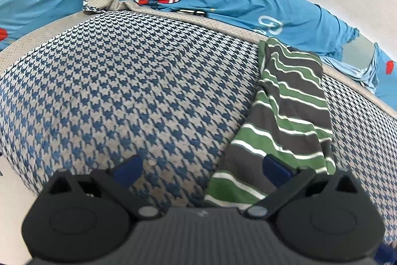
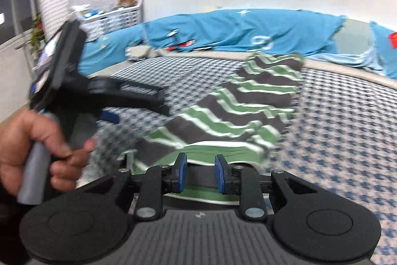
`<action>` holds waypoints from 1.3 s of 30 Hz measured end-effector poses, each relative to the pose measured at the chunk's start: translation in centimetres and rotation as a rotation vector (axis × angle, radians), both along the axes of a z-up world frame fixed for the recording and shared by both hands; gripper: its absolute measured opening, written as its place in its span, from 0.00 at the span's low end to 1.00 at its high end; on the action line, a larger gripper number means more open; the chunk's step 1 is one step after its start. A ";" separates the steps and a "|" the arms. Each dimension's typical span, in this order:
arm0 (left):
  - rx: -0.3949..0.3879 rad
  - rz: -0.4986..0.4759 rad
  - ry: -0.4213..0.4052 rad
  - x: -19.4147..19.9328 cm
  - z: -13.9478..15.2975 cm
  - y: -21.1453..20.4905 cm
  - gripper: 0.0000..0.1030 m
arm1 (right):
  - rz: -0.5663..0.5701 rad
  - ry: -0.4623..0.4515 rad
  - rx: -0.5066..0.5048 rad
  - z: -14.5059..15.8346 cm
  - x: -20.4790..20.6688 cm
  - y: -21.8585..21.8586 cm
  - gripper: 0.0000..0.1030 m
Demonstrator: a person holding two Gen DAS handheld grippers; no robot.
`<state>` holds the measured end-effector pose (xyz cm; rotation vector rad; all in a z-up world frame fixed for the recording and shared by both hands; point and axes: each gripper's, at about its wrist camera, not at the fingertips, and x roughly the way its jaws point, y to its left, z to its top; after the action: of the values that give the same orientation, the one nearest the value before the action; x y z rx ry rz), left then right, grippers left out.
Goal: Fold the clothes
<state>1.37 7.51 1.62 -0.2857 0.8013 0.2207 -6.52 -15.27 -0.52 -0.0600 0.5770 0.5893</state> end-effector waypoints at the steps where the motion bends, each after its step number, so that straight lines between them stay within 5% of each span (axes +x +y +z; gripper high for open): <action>1: -0.002 -0.003 0.001 0.0 0.0 -0.1 1.00 | -0.020 -0.006 -0.004 0.0 0.2 -0.5 0.23; 9: -0.003 -0.029 0.020 0.6 -0.7 -0.8 1.00 | -0.116 0.017 -0.028 -1.3 1.4 -3.5 0.23; 18: 0.017 -0.060 0.041 1.1 -1.4 -1.8 1.00 | -0.103 0.020 -0.011 -2.8 2.6 -3.2 0.23; 22: 0.022 -0.063 0.057 1.3 -2.0 -2.0 1.00 | -0.109 0.033 0.012 -3.6 3.3 -3.1 0.03; 34: 0.051 -0.054 0.099 1.5 -3.0 -1.9 1.00 | -0.190 0.014 -0.015 -1.8 -0.7 -4.0 0.02; 39: 0.068 -0.025 0.112 1.4 -3.2 -1.4 1.00 | -0.110 0.029 -0.082 -2.6 -3.6 -3.3 0.02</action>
<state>2.76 6.16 -1.57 -0.2007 0.9053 0.2416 -10.09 -18.56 -3.17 -0.0962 0.6280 0.4603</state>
